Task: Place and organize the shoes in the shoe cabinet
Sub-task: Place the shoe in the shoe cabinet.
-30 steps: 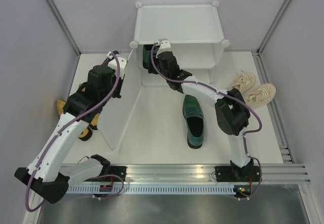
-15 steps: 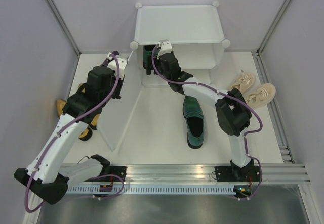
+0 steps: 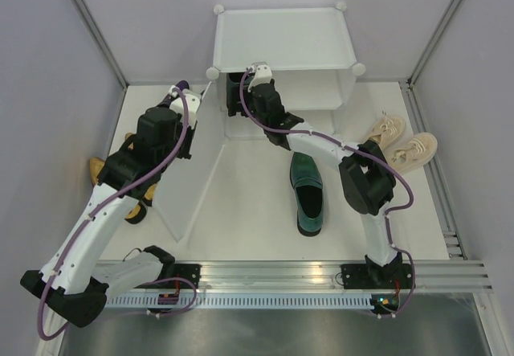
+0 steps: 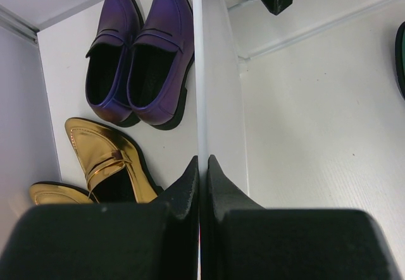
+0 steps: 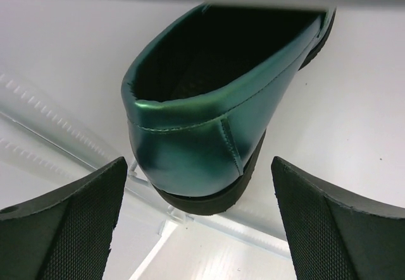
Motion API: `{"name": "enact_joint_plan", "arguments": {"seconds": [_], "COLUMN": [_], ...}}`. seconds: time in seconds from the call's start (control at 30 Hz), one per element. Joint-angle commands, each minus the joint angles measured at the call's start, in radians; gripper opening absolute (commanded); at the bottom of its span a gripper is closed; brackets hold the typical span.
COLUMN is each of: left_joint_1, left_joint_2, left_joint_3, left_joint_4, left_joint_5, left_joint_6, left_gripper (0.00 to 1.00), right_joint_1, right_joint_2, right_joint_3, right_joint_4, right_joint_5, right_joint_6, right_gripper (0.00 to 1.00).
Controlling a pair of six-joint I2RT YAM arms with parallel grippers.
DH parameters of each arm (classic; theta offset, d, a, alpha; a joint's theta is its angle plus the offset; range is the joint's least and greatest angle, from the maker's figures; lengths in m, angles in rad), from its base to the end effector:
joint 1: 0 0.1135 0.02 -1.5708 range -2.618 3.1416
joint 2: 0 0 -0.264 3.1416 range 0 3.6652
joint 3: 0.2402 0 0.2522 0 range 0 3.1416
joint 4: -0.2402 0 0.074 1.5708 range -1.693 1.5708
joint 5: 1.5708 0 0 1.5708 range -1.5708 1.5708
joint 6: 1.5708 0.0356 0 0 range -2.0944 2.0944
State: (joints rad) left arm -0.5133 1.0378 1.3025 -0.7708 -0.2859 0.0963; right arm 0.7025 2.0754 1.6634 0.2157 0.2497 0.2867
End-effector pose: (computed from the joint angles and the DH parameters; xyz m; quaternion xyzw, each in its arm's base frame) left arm 0.1802 -0.0900 0.4104 0.1870 0.8352 0.0161 0.5169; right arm 0.3892 0.3180 0.2803 -0.0810 0.7668 0.2141 0.5997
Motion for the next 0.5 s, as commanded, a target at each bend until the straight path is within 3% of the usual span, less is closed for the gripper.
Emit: {"name": "enact_joint_plan", "arguments": {"seconds": [0.0,0.17,0.3,0.47], "left_joint_1": [-0.027,-0.030,-0.036,-0.040], "left_joint_2": [-0.012,-0.018,-0.024,-0.024], "left_joint_3": [-0.011,-0.014,-0.022,-0.025], "left_joint_4": [0.028,0.030,0.036,0.038], "left_joint_5": [0.074,0.076,0.079,0.080], "left_joint_6": [0.045,0.045,0.045,0.045], "left_gripper": [0.02,0.02,0.02,0.02], "right_joint_1": [0.009,0.018,0.023,0.022], "right_joint_2": [0.031,0.077,0.091,0.104], "right_joint_3": [0.064,0.121,0.151,0.171], "right_joint_4": [0.040,-0.010,-0.041,-0.056], "right_joint_5": [0.016,0.077,0.135,0.135], "right_joint_6": [0.017,0.032,0.043,0.042], "right_gripper": [0.98,0.97,0.88,0.88]}}
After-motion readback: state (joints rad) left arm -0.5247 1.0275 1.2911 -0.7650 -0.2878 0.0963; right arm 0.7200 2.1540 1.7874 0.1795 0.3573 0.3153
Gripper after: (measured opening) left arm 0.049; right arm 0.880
